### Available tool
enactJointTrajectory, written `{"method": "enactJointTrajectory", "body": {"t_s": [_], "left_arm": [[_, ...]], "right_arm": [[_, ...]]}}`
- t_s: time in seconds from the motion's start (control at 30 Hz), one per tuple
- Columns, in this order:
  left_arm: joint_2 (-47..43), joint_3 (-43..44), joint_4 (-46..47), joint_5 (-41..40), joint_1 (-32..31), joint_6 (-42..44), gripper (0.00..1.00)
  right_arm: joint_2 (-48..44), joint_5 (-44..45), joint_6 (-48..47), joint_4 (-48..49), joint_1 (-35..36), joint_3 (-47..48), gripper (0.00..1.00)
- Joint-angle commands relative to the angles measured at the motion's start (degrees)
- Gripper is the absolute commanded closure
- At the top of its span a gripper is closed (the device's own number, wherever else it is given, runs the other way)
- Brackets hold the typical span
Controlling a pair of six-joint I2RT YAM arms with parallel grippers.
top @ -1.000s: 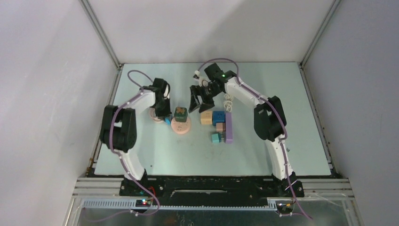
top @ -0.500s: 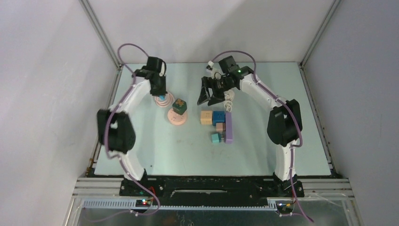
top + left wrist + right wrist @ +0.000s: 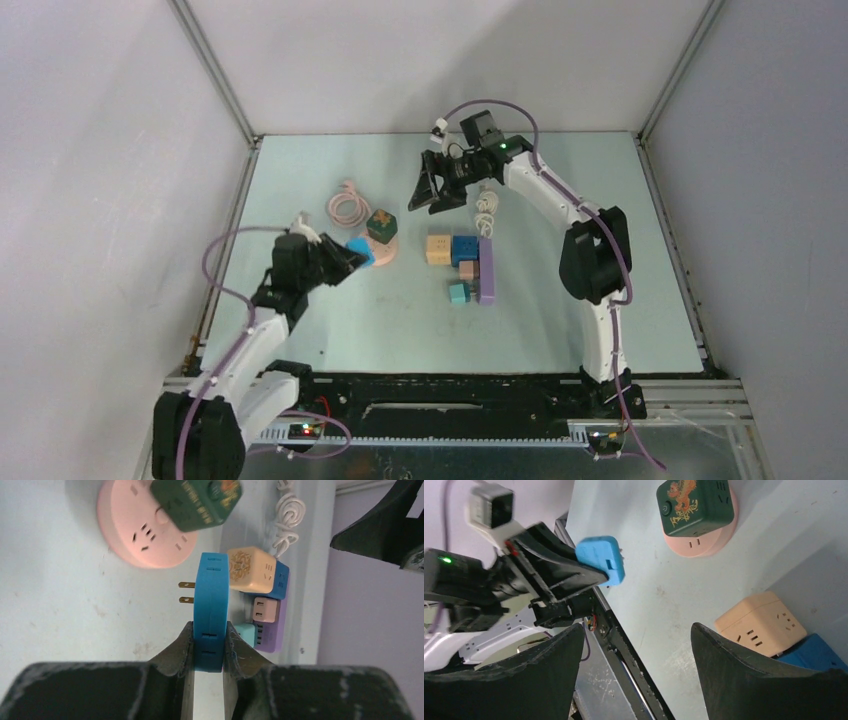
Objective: Insert the plug
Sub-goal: Move the socket to the center of the board.
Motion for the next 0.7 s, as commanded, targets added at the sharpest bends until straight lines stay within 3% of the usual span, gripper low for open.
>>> {"method": "enactJointTrajectory", "body": {"t_s": [0.0, 0.17, 0.27, 0.37, 0.5, 0.67], "left_arm": [[-4.26, -11.38, 28.10, 2.83, 1.44, -20.30, 1.00], [2.55, -18.60, 47.25, 4.50, 2.50, -27.60, 1.00], [10.04, -23.61, 64.38, 4.47, 4.67, -33.56, 1.00], [18.13, -24.67, 73.99, 6.59, 5.48, -36.11, 1.00], [29.40, -27.31, 94.16, 6.06, 5.62, -38.46, 1.00], [38.60, -26.14, 98.14, 8.56, 5.78, -37.36, 1.00]], "right_arm": [[2.95, -3.17, 0.81, 3.29, -0.09, 1.76, 0.19], [7.46, -5.58, 0.93, 3.96, 0.11, 5.31, 0.17], [10.04, -5.89, 0.38, 3.31, 0.10, 8.20, 0.17], [10.62, -6.31, 0.75, 4.67, -0.19, 8.25, 0.17], [9.98, -6.33, 0.99, 6.94, -0.79, 6.28, 0.17], [7.46, -6.96, 2.80, 12.81, -1.99, 0.48, 0.17]]}}
